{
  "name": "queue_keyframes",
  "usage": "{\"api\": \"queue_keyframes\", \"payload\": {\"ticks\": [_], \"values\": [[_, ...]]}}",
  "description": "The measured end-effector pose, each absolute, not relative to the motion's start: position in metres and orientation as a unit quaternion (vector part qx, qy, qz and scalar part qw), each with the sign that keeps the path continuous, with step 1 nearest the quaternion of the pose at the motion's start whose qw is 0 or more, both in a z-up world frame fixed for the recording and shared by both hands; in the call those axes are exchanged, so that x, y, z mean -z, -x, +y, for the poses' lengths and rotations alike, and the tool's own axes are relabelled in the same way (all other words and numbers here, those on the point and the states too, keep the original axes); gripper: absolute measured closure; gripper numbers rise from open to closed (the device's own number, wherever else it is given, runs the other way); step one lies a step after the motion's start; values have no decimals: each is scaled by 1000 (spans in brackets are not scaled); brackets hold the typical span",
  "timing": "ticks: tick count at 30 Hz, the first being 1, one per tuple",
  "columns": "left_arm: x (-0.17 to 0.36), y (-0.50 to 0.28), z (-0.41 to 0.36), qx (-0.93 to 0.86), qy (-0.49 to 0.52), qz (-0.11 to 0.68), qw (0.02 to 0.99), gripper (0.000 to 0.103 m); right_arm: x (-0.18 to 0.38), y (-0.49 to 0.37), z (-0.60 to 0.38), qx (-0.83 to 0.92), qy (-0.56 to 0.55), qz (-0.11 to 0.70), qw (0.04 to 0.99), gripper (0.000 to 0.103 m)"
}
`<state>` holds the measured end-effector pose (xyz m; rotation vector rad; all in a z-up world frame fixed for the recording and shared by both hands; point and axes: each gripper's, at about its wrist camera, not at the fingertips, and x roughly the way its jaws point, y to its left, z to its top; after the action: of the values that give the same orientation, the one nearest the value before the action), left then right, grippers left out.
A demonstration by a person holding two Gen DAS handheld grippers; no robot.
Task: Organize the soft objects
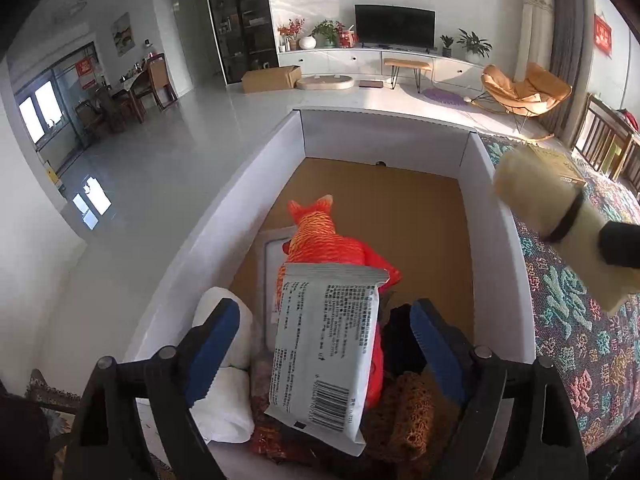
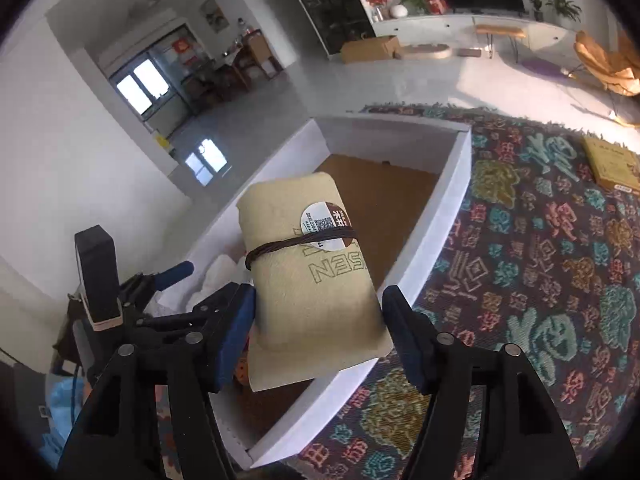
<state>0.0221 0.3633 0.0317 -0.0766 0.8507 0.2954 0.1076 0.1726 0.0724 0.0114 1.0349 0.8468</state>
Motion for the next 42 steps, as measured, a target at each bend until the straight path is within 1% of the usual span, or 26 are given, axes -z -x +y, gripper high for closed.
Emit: {"api": "queue_keyframes", "payload": {"ticks": [2, 5, 6, 7, 9, 11, 14, 17, 21, 32, 42], "values": [[-31, -14, 360, -152, 26, 402, 902, 12, -58, -105, 182, -392, 4, 491, 778, 33], [-34, -4, 353, -169, 11, 391, 905, 12, -57, -102, 174, -382, 22, 482, 788, 33], [-36, 0, 351, -175, 13, 385, 906, 9, -59, -101, 171, -377, 31, 476, 794, 33], [-39, 4, 348, -182, 17, 382, 906, 4, -63, -99, 169, -373, 38, 469, 799, 33], [-44, 12, 345, -192, 29, 360, 913, 2, -70, -95, 163, -367, 49, 456, 809, 33], [-50, 22, 344, -191, 52, 336, 921, 2, -77, -91, 161, -358, 60, 447, 817, 32], [-53, 27, 343, -190, 79, 346, 915, 2, -77, -79, 167, -351, 103, 456, 811, 31], [-58, 32, 341, -217, 67, 346, 911, 2, -68, -69, 176, -338, 148, 455, 810, 31], [-63, 40, 339, -251, 38, 343, 904, 2, -68, -57, 175, -353, 133, 466, 801, 31], [-73, 54, 335, -246, 61, 352, 901, 2, -85, -33, 177, -334, 151, 478, 798, 31], [-82, 61, 338, -245, 73, 350, 901, 2, -91, -19, 185, -327, 164, 464, 807, 31]]}}
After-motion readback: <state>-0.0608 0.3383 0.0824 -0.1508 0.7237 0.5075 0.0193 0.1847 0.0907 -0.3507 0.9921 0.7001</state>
